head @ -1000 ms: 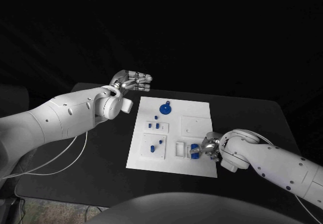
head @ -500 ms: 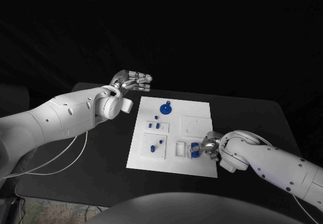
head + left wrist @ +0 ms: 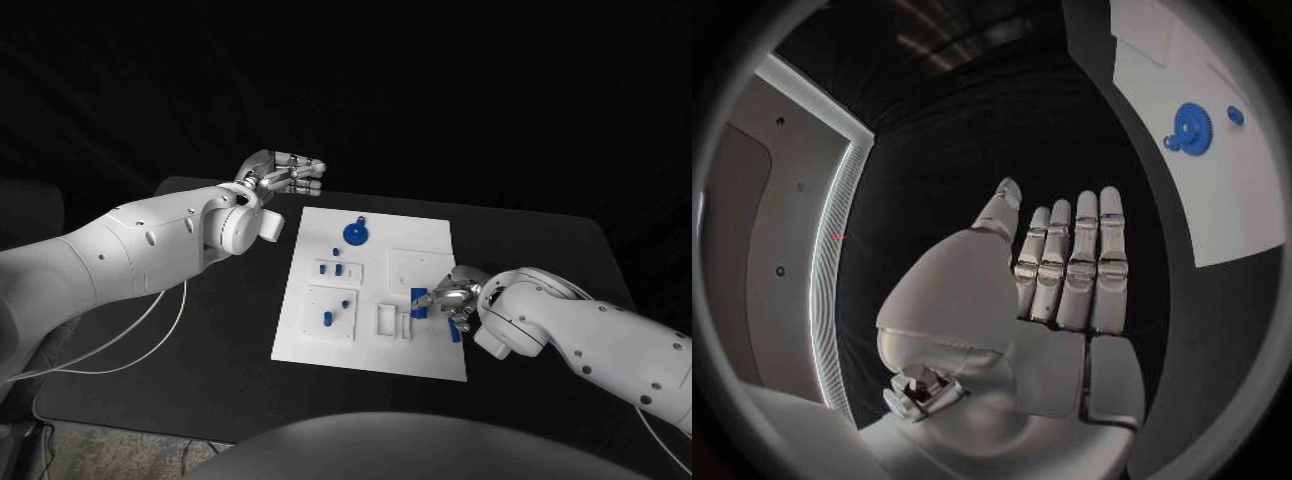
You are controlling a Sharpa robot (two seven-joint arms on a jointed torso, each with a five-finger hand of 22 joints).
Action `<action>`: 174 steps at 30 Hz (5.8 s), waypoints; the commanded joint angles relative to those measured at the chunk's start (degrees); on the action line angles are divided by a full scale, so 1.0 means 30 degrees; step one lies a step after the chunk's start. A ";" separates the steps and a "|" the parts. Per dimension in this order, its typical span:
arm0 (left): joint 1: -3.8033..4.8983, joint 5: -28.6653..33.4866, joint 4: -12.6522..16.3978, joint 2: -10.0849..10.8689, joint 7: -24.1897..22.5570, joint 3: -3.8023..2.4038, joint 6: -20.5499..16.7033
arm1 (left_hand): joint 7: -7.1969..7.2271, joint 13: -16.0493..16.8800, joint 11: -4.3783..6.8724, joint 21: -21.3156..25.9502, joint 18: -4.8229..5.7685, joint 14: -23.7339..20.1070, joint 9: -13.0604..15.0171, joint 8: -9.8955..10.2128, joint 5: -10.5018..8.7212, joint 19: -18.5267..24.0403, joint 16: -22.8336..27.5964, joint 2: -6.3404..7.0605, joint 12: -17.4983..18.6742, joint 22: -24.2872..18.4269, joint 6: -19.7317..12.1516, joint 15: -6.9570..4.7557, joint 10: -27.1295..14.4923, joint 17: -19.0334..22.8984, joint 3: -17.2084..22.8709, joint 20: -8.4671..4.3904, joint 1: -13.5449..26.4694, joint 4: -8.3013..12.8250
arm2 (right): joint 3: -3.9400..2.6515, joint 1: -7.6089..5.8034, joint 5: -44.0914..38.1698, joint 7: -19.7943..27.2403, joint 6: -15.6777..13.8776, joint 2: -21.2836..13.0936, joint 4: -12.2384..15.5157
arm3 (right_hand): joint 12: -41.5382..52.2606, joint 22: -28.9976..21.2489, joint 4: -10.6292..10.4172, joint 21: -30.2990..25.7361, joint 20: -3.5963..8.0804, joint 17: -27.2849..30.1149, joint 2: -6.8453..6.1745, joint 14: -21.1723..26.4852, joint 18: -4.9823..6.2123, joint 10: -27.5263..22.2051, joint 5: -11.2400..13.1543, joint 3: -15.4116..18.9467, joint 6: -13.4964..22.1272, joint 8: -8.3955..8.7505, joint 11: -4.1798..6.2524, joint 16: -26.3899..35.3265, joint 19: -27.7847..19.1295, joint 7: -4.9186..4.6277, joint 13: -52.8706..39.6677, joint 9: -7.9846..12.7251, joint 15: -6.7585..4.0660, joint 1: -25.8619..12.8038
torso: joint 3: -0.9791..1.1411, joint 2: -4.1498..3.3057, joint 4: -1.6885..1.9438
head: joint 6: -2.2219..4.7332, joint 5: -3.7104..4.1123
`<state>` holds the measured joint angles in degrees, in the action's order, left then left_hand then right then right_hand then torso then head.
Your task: Assemble the parts on the task board
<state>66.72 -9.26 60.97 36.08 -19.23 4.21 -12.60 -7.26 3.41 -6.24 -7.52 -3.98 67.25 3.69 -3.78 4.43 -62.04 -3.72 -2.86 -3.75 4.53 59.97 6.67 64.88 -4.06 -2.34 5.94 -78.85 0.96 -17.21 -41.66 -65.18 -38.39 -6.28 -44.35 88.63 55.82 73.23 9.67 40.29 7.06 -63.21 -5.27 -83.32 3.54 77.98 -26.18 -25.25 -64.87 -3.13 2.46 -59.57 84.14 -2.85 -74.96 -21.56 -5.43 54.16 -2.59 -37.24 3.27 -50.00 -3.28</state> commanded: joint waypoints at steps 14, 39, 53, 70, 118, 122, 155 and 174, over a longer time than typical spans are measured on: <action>0.0015 0.0120 -0.0070 -0.0193 -0.0126 -0.0007 0.0635 | -0.0073 -0.0013 -0.0098 -0.0060 -0.0278 -0.0122 0.0009 0.0046 0.0003 0.0036 0.0039 0.0018 0.0114 -0.0044 -0.0163 -0.0009 -0.0138 -0.0009 -0.0044 0.0048 0.0516 -0.0283 | 0.0762 -0.0185 0.1767 -0.0218 0.0959 0.1153 -0.0317 | -0.0226 0.0045 0.0998 -0.0304 -0.0020 0.0024 0.1058 -0.0016 0.0147 0.0105 -0.0038 0.0169 -0.0274 -0.0166 0.0035 0.0126 0.0920 0.0036 0.0173 0.0132 -0.0097 0.0760 | 0.0015 -0.0038 0.0055 | 0.0001 0.0036; 0.0017 0.0123 -0.0121 -0.0302 0.0014 -0.0007 0.0788 | -0.0078 -0.0012 -0.0106 -0.0028 -0.0290 -0.0164 0.0009 0.0048 0.0008 0.0047 0.0041 0.0048 0.0114 -0.0058 -0.0188 0.0023 -0.0165 -0.0008 0.0024 0.0070 0.0594 -0.0338 | 0.1643 -0.0474 0.0352 -0.0397 0.0227 0.2244 -0.1323 | -0.0312 0.0057 -0.1556 -0.0328 -0.0004 -0.0017 0.0614 -0.0040 0.0141 0.0270 0.5156 0.1284 -0.0636 -0.0163 0.0047 0.0139 0.0956 0.0191 0.0420 0.0661 -0.0116 0.0515 | 0.0007 -0.0044 0.0043 | 0.0001 -0.0054; 0.0019 0.0123 -0.0115 -0.0280 0.0105 -0.0007 0.0810 | -0.0086 -0.0011 -0.0119 -0.0006 -0.0301 -0.0203 0.0010 0.0046 0.0004 0.0064 0.0042 0.0040 0.0112 -0.0061 -0.0206 0.0050 -0.0187 -0.0008 0.0063 0.0089 0.0613 -0.0372 | 0.1648 -0.0495 0.0064 -0.0098 0.0649 0.2374 -0.1109 | -0.0487 0.0054 -0.4965 -0.0306 0.0065 -0.0100 -0.1317 -0.0031 0.0095 0.0336 0.7799 0.1932 -0.1001 -0.0186 0.0047 0.0133 0.0947 0.0240 0.0588 0.0632 -0.0155 -0.1048 | 0.0011 -0.0042 0.0032 | 0.0001 -0.0018; 0.0019 0.0123 -0.0082 -0.0136 0.0215 -0.0007 0.0840 | -0.0095 -0.0011 -0.0128 0.0020 -0.0309 -0.0259 0.0010 0.0045 -0.0031 0.0088 0.0045 0.0067 0.0110 -0.0064 -0.0214 0.0073 -0.0197 -0.0005 0.0069 0.0110 0.0638 -0.0405 | 0.1642 -0.0491 -0.0563 0.0369 0.0717 0.1847 -0.0151 | -0.0465 0.0107 -0.4673 -0.0185 0.0020 -0.0234 0.2521 -0.0086 0.0127 0.0454 0.7537 1.2425 -0.1247 -0.0186 0.0080 0.0138 0.0959 0.0326 0.0677 0.0123 -0.0146 0.0012 | 0.0029 -0.0043 0.0002 | 0.0001 -0.0073; 0.0019 0.0076 -0.0104 -0.0055 0.0427 0.0000 0.0908 | -0.0104 -0.0011 -0.0136 0.0066 -0.0318 -0.0309 0.0010 0.0045 -0.0018 0.0105 0.0044 0.0026 0.0112 -0.0061 -0.0215 0.0090 -0.0210 -0.0005 0.0123 0.0133 0.0688 -0.0528 | 0.1618 -0.0281 -0.2260 0.1576 0.1601 0.1251 0.0375 | -0.0154 0.0229 -0.0396 0.0060 0.0275 -0.0155 0.2639 -0.0128 -0.0352 0.0888 0.7799 0.2095 -0.2372 -0.0200 0.0511 0.0165 0.0969 0.0951 0.0216 -0.1139 -0.0343 0.2472 | -0.0009 -0.0044 0.0052 | 0.0001 -0.0020; 0.0019 0.0076 -0.0101 -0.0060 0.0426 0.0000 0.0915 | -0.0104 -0.0011 -0.0136 0.0066 -0.0318 -0.0309 0.0010 0.0045 -0.0018 0.0105 0.0044 0.0026 0.0112 -0.0061 -0.0215 0.0090 -0.0210 -0.0005 0.0123 0.0133 0.0688 -0.0528 | 0.1618 -0.0280 -0.2291 0.1426 0.1297 0.1433 0.0113 | -0.0143 0.0245 0.0361 0.0113 0.0270 -0.0201 0.2745 -0.0150 -0.0361 0.0950 0.7799 0.1004 -0.2386 -0.0212 0.0498 0.0131 0.0981 0.0928 0.0110 -0.1467 -0.0325 0.1724 | 0.0000 -0.0053 0.0055 | 0.0001 -0.0046; 0.0017 0.0076 -0.0092 -0.0056 0.0502 0.0002 0.1031 | -0.0122 -0.0011 -0.0150 0.0088 -0.0318 -0.0332 0.0010 0.0046 -0.0077 0.0116 0.0046 0.0048 0.0112 -0.0063 -0.0236 0.0094 -0.0225 -0.0004 0.0121 0.0143 0.0677 -0.0552 | 0.1622 -0.0279 -0.1806 0.0892 0.2535 0.1886 -0.0813 | -0.0015 0.0349 0.1147 0.0224 0.0150 -0.0038 0.2333 -0.0128 -0.0336 0.0946 0.7159 0.2441 -0.2431 -0.0180 0.0487 0.0001 0.0974 0.1015 0.0012 -0.2091 -0.0257 0.1509 | 0.0011 -0.0048 0.0047 | 0.0001 0.0001; 0.0015 0.0006 0.0170 0.0239 0.0261 0.0012 0.0727 | -0.0100 -0.0011 -0.0134 0.0100 -0.0314 -0.0323 0.0013 0.0043 -0.0101 0.0124 0.0041 0.0140 0.0112 -0.0057 -0.0217 0.0091 -0.0223 -0.0010 0.0107 0.0141 0.0612 -0.0459 | -0.0467 -0.0202 -0.0522 0.1983 0.2867 -0.1652 0.1077 | 0.1541 0.0239 -0.0146 0.0289 0.0013 0.0204 0.1873 -0.0074 -0.0093 0.1159 0.7816 0.5024 -0.1025 -0.0158 0.0121 0.0024 0.0981 0.0338 -0.0906 -0.0184 -0.0084 0.1737 | 0.0014 -0.0001 -0.0117 | 0.0091 0.0478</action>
<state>66.73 -9.22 61.08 36.84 -17.47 4.28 -10.43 -7.67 3.41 -6.65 -7.52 -3.98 66.63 3.69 -3.78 4.38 -61.84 -3.72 -2.92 -3.75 4.42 59.57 6.88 64.47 -4.07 -2.08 6.14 -77.29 -0.37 -18.46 -42.34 -68.52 -33.10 0.18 -48.55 91.65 60.53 73.98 9.25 41.04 7.26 -62.67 0.67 -83.62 3.49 81.51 -3.01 -10.39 -68.28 -3.93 3.08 -59.35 83.93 -1.71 -74.95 -22.21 -5.93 59.05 -2.48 -37.28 3.02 -49.93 -2.40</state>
